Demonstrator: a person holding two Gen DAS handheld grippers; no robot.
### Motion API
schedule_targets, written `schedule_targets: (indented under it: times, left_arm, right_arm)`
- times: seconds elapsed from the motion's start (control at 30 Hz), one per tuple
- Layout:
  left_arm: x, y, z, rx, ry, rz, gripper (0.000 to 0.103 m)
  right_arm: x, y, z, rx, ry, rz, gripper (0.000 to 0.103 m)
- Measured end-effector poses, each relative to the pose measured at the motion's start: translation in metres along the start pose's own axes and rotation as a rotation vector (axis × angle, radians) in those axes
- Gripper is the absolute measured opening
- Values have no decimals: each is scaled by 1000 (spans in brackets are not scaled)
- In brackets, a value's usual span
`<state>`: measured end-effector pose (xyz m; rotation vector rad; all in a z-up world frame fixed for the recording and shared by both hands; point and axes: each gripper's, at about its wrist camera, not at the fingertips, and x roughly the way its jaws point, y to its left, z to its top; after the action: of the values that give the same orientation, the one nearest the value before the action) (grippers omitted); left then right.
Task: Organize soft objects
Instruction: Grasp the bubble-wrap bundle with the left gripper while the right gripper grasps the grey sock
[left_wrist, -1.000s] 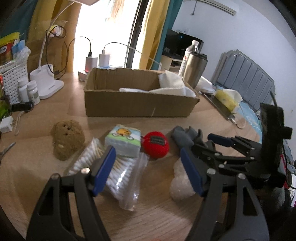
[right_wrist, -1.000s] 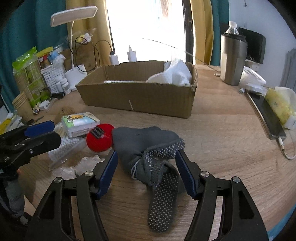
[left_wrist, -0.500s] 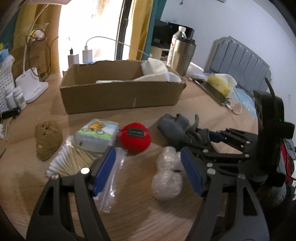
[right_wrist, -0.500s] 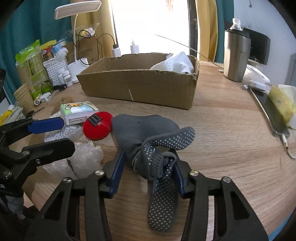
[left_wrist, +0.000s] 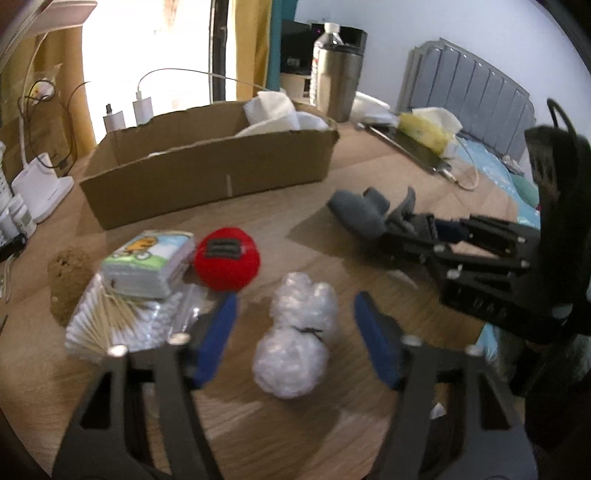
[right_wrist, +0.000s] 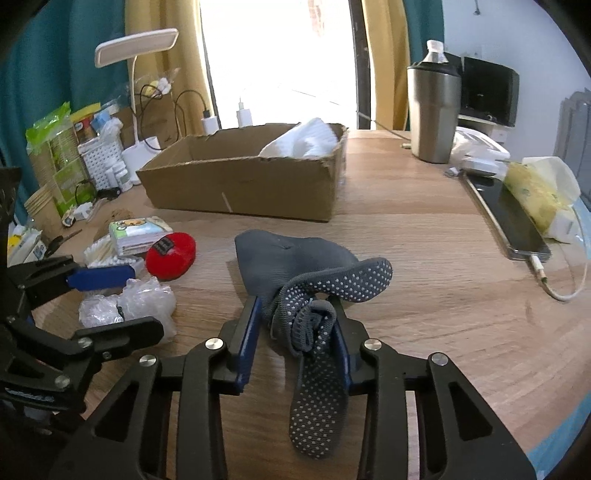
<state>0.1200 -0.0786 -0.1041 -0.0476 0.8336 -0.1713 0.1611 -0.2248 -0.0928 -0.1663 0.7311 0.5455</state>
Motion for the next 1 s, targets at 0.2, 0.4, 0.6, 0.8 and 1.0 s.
schedule_targets:
  times: [0.2,0.4,0.6,0.8,1.0]
  left_arm:
    - [5,-13,-3,51,31,-10,39]
    - [2,-18,-4,79,35,-39,33]
    - [-11,-16,3,86,-8,-49,33]
    - [-23,-9,11,65,-47,-62,33]
    - [-33,-1,16,43,-76,-69,33]
  right_arm:
    - [-7,-3,0,1,-13,-9,37]
    - [-13,-2,4,-4,-30,-13,37]
    - [-21,-1,12,-14,-47,-18,37]
    - [-25,3,19,-25,-61,-22,37]
    - [-28,8,27,-37,-67,-25,37]
